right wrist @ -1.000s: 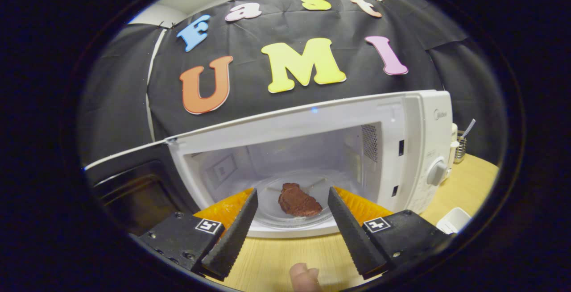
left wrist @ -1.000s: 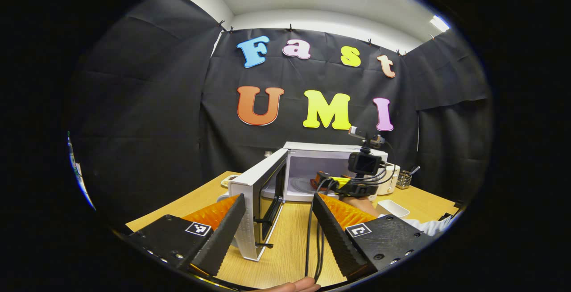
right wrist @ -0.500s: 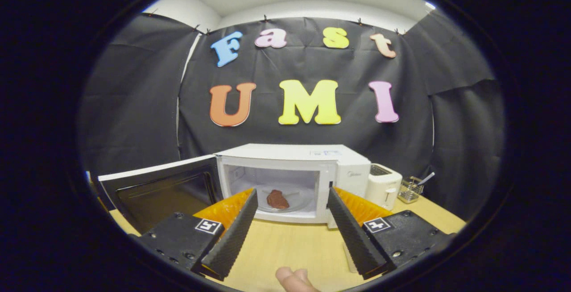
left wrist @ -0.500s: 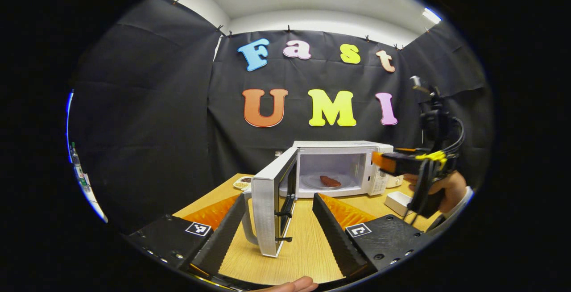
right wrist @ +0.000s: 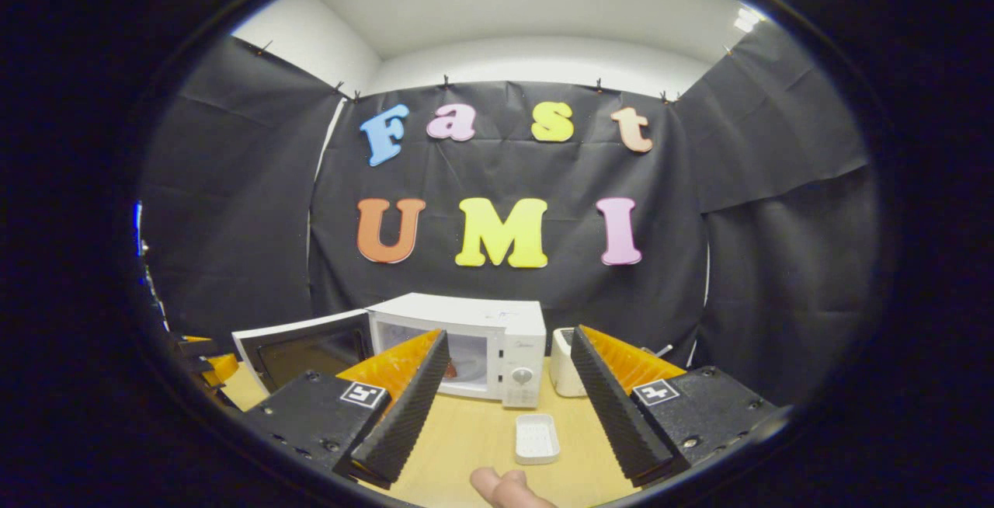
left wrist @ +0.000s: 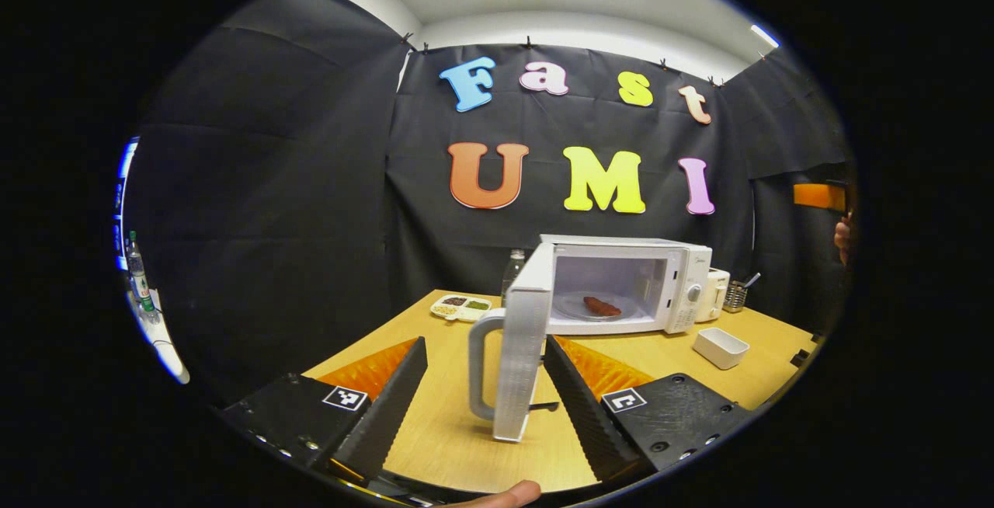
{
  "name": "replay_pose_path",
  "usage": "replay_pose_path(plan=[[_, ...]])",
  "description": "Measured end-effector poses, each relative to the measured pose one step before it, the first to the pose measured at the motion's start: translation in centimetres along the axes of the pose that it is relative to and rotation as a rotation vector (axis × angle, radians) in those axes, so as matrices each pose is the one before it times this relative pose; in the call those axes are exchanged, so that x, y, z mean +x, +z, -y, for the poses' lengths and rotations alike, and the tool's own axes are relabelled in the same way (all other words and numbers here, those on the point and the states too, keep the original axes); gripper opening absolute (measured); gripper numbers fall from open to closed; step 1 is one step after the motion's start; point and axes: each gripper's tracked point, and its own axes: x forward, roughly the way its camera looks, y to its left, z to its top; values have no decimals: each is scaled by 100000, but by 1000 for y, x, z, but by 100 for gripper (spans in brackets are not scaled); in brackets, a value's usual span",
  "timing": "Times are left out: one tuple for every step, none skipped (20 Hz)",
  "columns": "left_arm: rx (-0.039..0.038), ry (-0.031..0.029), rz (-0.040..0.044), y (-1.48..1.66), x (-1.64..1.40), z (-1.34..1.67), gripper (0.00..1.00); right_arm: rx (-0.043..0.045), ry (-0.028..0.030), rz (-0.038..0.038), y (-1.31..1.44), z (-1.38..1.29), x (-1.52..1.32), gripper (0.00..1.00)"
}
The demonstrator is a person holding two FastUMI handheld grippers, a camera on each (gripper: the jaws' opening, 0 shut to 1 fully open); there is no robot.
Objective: Open the microwave oven with the left hand, put the food in, and close the microwave oven.
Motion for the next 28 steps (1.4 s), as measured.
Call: replay_pose_path(plan=[[-7,2463,-305,-250,226,-1308,94,-140,-576,-26,97,763,-586,100],[-218,1183,735,177,466,-1263,94,-101,37,-559,-136,442,-513,100],[-1336,-520,-547,-231,250,-142,76,67,4,-931,-274,463,-345,100],[-1157,-371,16,10,522,-467,91,258,449,-519,-207,280,-320,100],[-889,-496,-987,-356,568,-308,47,308,408,66,98,252,-210,100],[-134,1275,-1899,-621,675,-647,39,290,378,-22,-31,326,-207,100],[1355,1500,-2344,-335,504,-568,33,459,182,-312,-96,357,-264,100],[2954,2034,871,40,939,-589,27,788,235,-131,-136,237,-206,100],[1093,3969,-481,-410,732,-1245,13,791,380,-246,-126,205,-181,100],[-815,-828,-2758,-597,800,128,0,732,200,-287,-26,182,-134,100],[-542,-2245,-1415,-690,590,459,0,611,306,-440,-70,181,-148,90],[-410,-659,-725,-486,483,122,0,450,328,-236,-43,171,-146,100],[-750,-1929,-1409,-479,469,379,0,238,-78,-103,-13,253,-171,100],[-684,-778,-347,-365,359,235,0,124,-564,281,105,374,-46,90],[-904,-959,-66,-5,452,311,0,-186,-604,310,54,373,-46,100],[-1363,-1984,-243,-33,429,749,0,-166,-565,197,15,251,-138,100],[-1010,-1103,1189,332,126,534,0,-22,-302,-2,-9,224,-60,100],[-432,-1460,876,297,259,707,0,26,97,128,18,55,-85,100],[10,-1318,516,247,136,687,0,-261,6,-114,8,154,-45,89],[1713,1131,615,129,99,27,0,-248,-546,-102,27,405,99,100],[1403,-136,-166,-63,292,599,0,-225,-998,-97,-33,471,119,89],[241,-1517,-34,73,-455,729,0,68,-994,-66,44,475,54,100],[-628,-2119,377,167,50,876,0,197,-558,-24,68,354,3,100],[149,-854,-336,-122,-61,783,0,263,-449,-53,1,296,2,90],[426,-953,335,41,42,793,0,245,-598,-120,-38,422,29,90],[442,-2234,-131,-107,129,1350,0,-129,-408,61,97,466,49,90],[1057,-1474,407,-1,455,1086,0,-256,-681,521,210,510,58,90],[1145,-2803,283,-28,-58,1307,0,-140,-1191,395,200,663,63,100]])
